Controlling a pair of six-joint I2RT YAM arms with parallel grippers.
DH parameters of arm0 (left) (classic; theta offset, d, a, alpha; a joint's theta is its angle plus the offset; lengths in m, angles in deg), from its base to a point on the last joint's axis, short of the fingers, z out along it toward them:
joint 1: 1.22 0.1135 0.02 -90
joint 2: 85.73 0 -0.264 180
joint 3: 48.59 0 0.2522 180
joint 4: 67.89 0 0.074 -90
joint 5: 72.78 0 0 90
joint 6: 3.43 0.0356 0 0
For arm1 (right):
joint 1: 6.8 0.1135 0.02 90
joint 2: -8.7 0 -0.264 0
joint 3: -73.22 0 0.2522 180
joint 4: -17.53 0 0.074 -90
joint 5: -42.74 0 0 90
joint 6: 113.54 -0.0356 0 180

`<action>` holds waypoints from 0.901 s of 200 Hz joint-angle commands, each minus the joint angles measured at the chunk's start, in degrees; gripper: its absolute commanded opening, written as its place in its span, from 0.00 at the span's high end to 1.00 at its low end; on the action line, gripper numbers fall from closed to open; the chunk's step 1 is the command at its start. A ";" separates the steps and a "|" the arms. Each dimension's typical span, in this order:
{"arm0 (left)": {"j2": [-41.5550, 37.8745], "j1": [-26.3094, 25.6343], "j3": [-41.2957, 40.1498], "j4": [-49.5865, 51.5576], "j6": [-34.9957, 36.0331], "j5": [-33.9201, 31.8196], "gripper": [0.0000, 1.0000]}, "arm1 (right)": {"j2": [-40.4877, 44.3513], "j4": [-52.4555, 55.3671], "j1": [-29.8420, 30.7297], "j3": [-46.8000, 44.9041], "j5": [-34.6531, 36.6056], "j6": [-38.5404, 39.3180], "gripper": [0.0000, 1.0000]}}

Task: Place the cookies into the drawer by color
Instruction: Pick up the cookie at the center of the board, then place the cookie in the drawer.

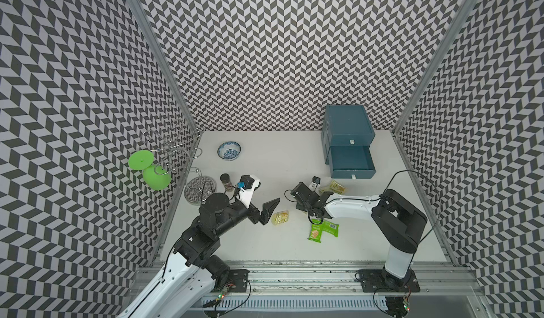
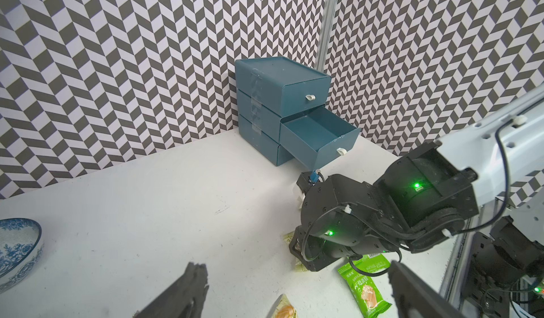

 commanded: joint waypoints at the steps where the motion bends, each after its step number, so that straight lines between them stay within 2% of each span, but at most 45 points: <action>1: -0.44 0.39 -0.29 -0.77 0.07 -0.21 0.01 | 0.27 1.78 0.26 -0.60 0.73 1.31 0.63; 99: -0.32 0.40 -0.37 -0.88 0.05 -0.22 0.00 | 15.22 4.77 0.37 -1.29 3.05 3.88 0.64; 120: -0.27 0.40 -0.41 -0.89 0.05 -0.13 0.01 | 20.21 6.07 0.38 -0.37 5.86 5.52 0.64; 157: -0.20 0.41 -0.38 -0.98 0.06 0.14 0.00 | 28.67 5.43 -0.09 1.27 15.24 10.93 0.63; 180: -0.30 0.40 -0.34 -0.93 0.15 0.13 0.01 | 31.95 4.04 -4.67 3.11 14.68 14.93 0.62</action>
